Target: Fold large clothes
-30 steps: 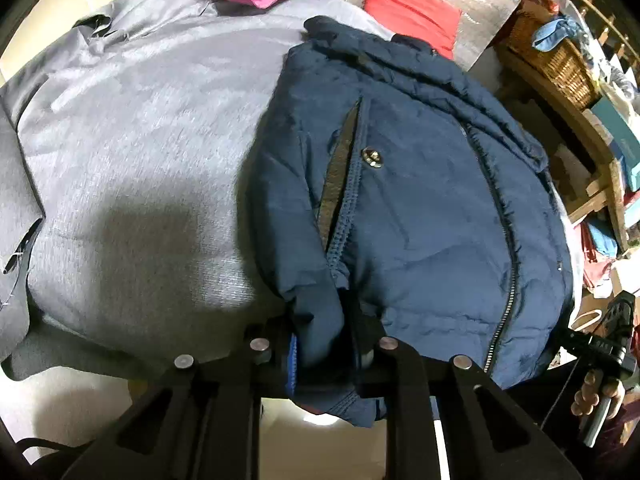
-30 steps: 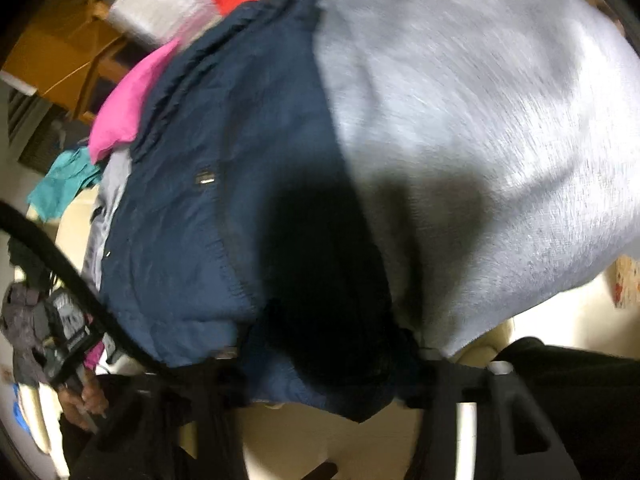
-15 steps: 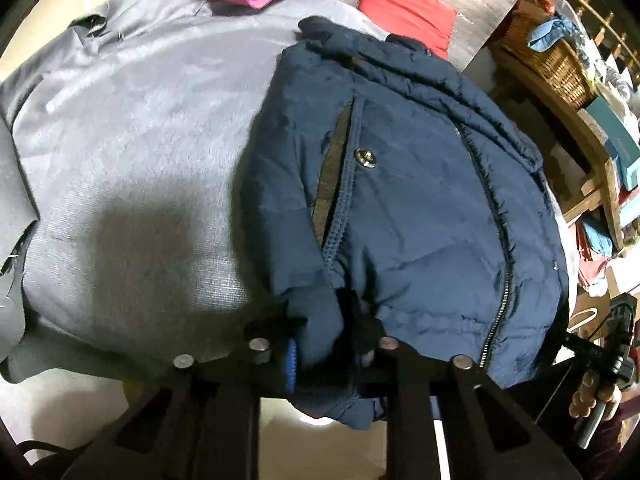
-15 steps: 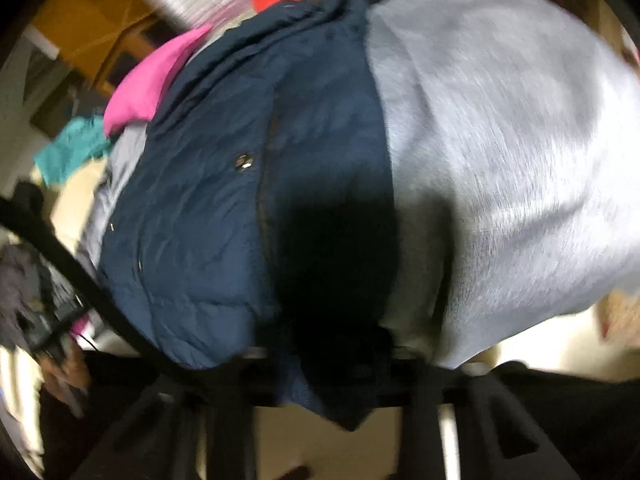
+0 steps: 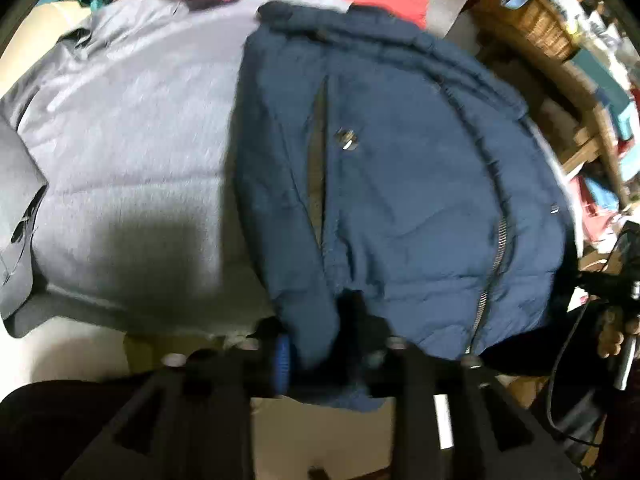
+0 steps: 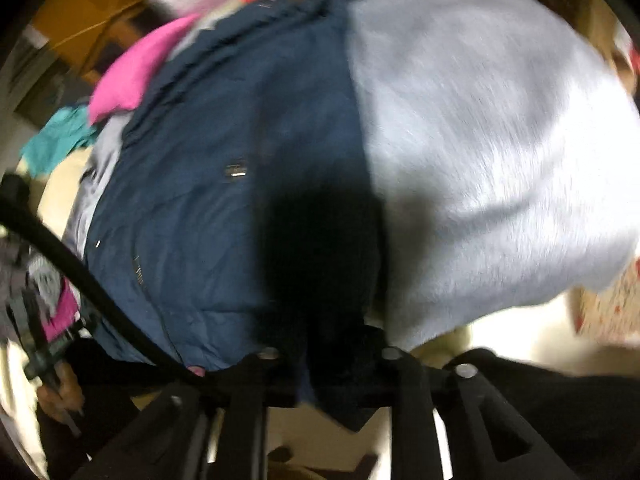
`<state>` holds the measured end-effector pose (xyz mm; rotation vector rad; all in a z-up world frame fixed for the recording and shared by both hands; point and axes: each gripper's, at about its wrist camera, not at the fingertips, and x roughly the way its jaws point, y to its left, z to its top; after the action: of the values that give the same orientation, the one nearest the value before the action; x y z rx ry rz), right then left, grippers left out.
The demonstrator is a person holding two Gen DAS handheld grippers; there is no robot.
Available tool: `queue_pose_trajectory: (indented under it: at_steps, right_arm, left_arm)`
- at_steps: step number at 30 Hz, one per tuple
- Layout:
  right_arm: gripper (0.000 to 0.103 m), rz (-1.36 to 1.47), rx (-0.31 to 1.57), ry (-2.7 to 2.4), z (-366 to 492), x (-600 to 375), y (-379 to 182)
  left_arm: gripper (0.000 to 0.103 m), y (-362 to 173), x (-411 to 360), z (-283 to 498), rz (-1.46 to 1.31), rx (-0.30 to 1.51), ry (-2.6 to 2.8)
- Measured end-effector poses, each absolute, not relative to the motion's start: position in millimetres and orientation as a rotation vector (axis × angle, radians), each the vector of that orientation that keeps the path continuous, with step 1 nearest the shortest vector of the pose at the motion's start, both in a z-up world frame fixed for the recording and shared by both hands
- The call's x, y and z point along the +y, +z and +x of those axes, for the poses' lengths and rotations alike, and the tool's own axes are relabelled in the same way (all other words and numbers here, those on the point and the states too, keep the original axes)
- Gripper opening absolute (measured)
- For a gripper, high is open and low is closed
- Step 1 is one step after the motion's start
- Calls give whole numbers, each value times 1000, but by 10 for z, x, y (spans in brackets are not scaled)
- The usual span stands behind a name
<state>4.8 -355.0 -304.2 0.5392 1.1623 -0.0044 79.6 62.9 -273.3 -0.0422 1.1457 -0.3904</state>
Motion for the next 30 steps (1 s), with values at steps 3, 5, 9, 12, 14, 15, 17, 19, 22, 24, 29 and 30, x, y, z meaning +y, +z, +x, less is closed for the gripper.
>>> queue_pose_trajectory:
  at_steps: [3, 5, 9, 12, 14, 15, 17, 19, 22, 24, 29, 30]
  right_arm:
    - [74, 582, 1146, -36, 58, -3647, -3096]
    - [74, 629, 1173, -13, 117, -3655, -3199]
    - [36, 610, 1191, 36, 130, -3561, -3276]
    - [18, 533, 1184, 67, 64, -3460, -3137]
    - [17, 527, 1178, 88, 9, -3449, -3028]
    - [16, 524, 1173, 99, -25, -3450, -2969]
    - [16, 518, 1132, 156, -66, -3456, -2760]
    - [16, 528, 1060, 248, -93, -3463, -2481]
    - [23, 550, 1002, 343, -45, -3496, -2379]
    - [56, 595, 1056, 349, 41, -3504, -2571]
    - [31, 661, 1166, 245, 135, -3509, -3061]
    - [19, 644, 1149, 251, 111, -3494, -3000]
  left_arm:
    - [78, -2862, 587, 848, -21, 1191, -373]
    - [78, -2969, 554, 903, -14, 1233, -345]
    - [75, -3061, 538, 957, -37, 1258, -343]
    - [37, -2982, 534, 900, -47, 1227, -399]
    - [29, -2930, 549, 873, -56, 1217, -419]
    - [26, -2887, 561, 863, -64, 1213, -433]
    - [26, -2771, 595, 847, -76, 1187, -469]
    - [26, -2634, 630, 841, -83, 1146, -514]
    - [43, -2612, 653, 854, -82, 1143, -523]
    - [57, -2754, 632, 877, -82, 1204, -508]
    - [33, -2782, 487, 855, -25, 1183, -508]
    - [28, -2727, 499, 852, -13, 1166, -514]
